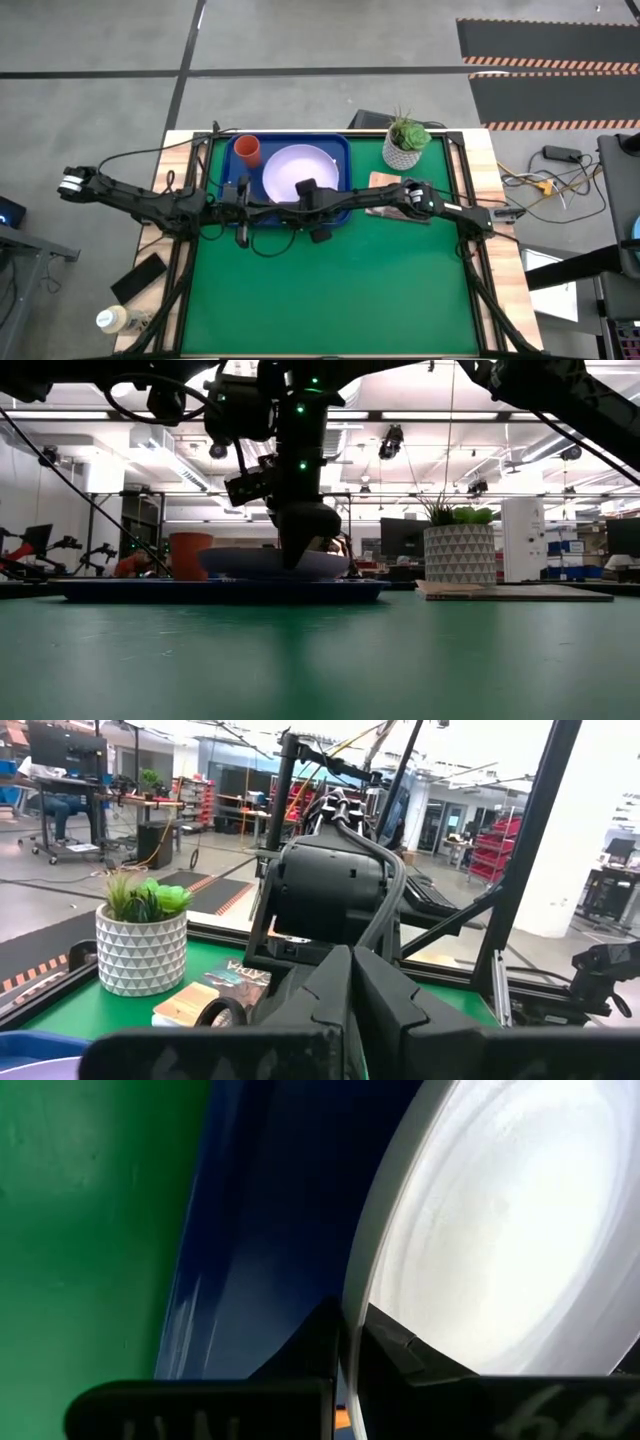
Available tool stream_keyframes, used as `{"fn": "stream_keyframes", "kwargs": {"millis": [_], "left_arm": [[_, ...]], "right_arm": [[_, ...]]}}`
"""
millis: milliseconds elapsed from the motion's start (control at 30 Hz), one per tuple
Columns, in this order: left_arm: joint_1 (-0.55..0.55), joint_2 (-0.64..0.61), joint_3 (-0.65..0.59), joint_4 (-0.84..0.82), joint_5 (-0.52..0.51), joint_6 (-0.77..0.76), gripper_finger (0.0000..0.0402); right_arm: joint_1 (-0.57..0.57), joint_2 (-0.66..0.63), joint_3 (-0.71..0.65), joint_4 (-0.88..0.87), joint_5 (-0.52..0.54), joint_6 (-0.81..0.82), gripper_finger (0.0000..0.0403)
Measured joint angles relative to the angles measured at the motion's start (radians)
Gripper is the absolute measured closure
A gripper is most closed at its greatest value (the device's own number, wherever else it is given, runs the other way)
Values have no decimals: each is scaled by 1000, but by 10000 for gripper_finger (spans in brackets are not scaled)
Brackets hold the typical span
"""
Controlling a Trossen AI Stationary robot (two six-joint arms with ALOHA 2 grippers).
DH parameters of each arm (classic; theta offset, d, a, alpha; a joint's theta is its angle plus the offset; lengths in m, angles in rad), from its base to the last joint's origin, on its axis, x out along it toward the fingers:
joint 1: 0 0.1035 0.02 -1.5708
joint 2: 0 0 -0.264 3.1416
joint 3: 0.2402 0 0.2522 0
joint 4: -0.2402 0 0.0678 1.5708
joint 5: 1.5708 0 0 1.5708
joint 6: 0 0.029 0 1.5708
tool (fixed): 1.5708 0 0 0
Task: Pick and place plate/cup/fork/spoon on tray
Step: Put the white plate on the blue tray to the right of the orange fork
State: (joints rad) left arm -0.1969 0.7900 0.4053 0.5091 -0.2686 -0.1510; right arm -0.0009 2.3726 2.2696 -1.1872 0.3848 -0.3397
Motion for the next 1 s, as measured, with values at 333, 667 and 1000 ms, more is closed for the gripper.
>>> {"fn": "stream_keyframes", "kwargs": {"millis": [333,667,1000], "left_arm": [[-1,1,0,-6,4,0,402],[-1,1,0,-4,3,0,402],[0,1,0,-3,3,0,402]], "right_arm": [[-10,0,-34,43,-22,0,392],[-20,0,-61,54,-18,0,356],[-10,-28,-54,31,-18,50,286]]}}
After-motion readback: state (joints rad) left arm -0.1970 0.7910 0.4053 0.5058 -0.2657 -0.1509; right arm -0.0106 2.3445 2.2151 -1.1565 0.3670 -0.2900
